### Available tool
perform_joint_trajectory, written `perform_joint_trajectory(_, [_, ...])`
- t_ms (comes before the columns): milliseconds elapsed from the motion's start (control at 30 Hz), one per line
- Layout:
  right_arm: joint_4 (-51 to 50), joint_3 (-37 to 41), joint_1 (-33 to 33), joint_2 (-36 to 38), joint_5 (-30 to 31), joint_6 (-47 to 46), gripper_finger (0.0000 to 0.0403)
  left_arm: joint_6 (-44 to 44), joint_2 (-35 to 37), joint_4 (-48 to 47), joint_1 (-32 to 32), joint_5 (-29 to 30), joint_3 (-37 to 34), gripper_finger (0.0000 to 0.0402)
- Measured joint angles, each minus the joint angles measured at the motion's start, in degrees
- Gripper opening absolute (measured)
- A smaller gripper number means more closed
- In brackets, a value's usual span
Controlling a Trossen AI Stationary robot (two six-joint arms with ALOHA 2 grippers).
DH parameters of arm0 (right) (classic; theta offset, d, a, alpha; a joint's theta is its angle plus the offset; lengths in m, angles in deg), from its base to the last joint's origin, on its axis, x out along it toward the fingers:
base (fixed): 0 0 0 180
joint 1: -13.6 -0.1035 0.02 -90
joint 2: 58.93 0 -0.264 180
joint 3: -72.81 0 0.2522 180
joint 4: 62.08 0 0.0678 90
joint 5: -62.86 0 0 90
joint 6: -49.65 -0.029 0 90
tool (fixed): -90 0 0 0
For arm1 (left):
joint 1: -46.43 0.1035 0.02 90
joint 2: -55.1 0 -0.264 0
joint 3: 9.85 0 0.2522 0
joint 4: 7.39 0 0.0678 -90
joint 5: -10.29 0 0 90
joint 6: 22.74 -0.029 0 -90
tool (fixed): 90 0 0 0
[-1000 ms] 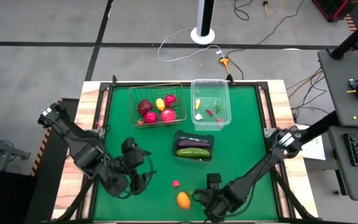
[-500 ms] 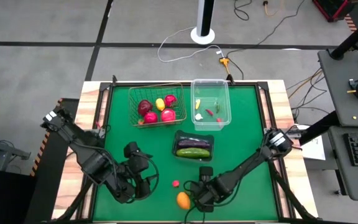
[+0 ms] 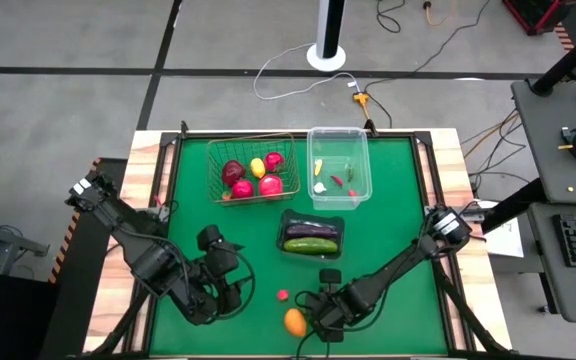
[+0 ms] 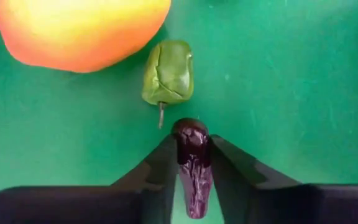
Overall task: Sort produce into baskets
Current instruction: Put the eggplant into the transparent bin
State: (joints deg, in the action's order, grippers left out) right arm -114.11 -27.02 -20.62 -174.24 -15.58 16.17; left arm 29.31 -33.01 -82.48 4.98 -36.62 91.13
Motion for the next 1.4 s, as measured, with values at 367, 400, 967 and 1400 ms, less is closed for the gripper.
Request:
perform_joint_trajectory(367, [-1.3,0.5,0.0,2.1,-1.5,0.0,0.0024,-0.3,0.1,-0.3,1.2,-0.3,0.0,0.0323])
perform_joint_trajectory(400, [-1.4,0.4,0.0,2.9,-1.5,-0.3,0.0025,-0.3,0.1,-0.6,1.4,-1.0,0.0,0.0323])
perform_joint_trajectory(967, [-10.2,0.1,7.6,25.0,8.6,0.2,0.0028,-11.9,0.1,-4.0,8.9,-14.1,-0.4,0.0302])
perform_joint_trajectory(1400, [-14.6,0.1,32.5,36.2,11.2,-6.2,0.0028,-18.9,0.1,-6.2,12.6,-14.9,-0.4,0.0288])
